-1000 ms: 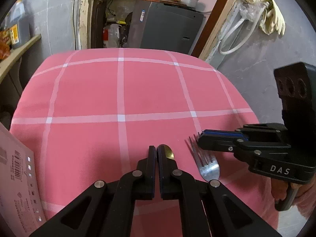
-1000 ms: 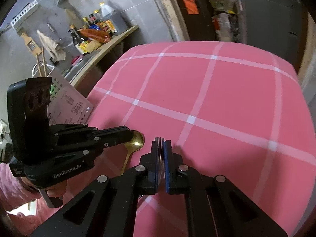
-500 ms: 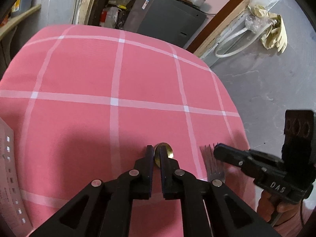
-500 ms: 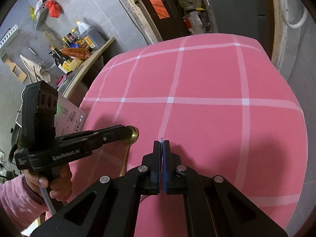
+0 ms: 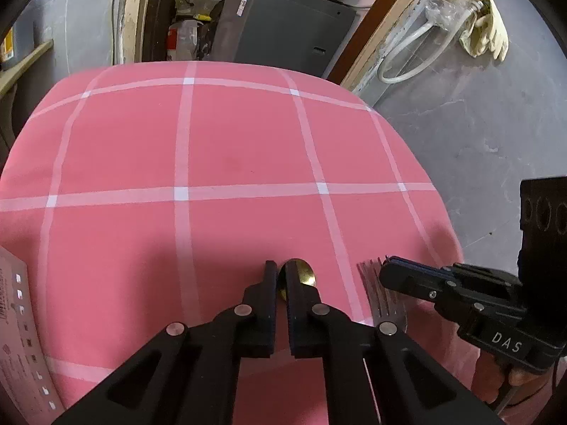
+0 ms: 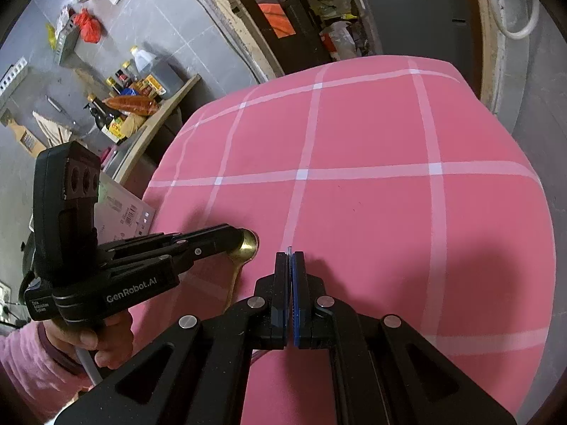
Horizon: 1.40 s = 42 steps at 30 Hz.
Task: Organize utensils
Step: 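Carry the gold spoon and fork up to the white holder with both tools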
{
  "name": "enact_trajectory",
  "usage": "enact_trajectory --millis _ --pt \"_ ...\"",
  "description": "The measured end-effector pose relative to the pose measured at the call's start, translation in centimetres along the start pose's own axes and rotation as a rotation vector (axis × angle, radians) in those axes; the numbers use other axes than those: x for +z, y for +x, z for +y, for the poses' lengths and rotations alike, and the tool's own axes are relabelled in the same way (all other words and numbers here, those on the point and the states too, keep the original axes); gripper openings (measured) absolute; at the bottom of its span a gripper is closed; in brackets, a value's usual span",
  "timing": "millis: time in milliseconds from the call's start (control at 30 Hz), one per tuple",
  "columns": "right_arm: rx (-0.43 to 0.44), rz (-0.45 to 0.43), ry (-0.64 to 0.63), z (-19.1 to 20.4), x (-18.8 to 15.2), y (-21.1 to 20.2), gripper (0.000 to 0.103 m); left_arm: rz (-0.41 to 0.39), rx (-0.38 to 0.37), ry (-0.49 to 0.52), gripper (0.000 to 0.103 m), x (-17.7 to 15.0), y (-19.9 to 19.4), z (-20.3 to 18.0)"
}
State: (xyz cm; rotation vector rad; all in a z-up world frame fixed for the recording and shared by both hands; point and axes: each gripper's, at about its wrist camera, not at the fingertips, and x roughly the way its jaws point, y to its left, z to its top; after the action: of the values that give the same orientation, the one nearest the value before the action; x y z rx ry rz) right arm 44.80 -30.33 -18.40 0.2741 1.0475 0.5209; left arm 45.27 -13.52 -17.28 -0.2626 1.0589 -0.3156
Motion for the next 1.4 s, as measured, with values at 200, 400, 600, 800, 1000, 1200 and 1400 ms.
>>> enact_trajectory --millis 200,400,600,800,1000,1200,1400 --pt "-0.038 -0.078 -0.006 0.8 -0.9 -2.4 0.002 -0.035 -0.011 -0.008 0.003 -0.3 -2.0 -0.9" --pt "-0.095 -0.216 0.002 1.8 -2.0 -6.9 0.002 -0.148 0.031 0.023 0.002 -0.8 -6.7 -2.5" --pt "-0.230 -0.378 -0.072 4.9 -2.8 -11.0 0.002 -0.293 0.140 0.095 0.002 -1.9 -11.0 -4.7" --pt "-0.331 -0.536 -0.166 8.9 -2.8 -15.0 0.002 -0.428 0.224 0.147 0.002 -2.7 -15.7 -6.0" --pt "-0.379 -0.682 -0.244 13.7 -2.2 -19.3 0.002 -0.540 0.244 0.154 0.002 -2.7 -20.8 -6.1" --pt "-0.373 -0.806 -0.311 19.1 -1.2 -22.1 0.002 -0.638 0.258 0.157 0.002 -2.3 -25.8 -5.6" --pt "-0.337 -0.892 -0.366 24.8 -0.1 -23.3 0.002 -0.729 0.291 0.166 0.002 -1.8 -30.8 -4.0"
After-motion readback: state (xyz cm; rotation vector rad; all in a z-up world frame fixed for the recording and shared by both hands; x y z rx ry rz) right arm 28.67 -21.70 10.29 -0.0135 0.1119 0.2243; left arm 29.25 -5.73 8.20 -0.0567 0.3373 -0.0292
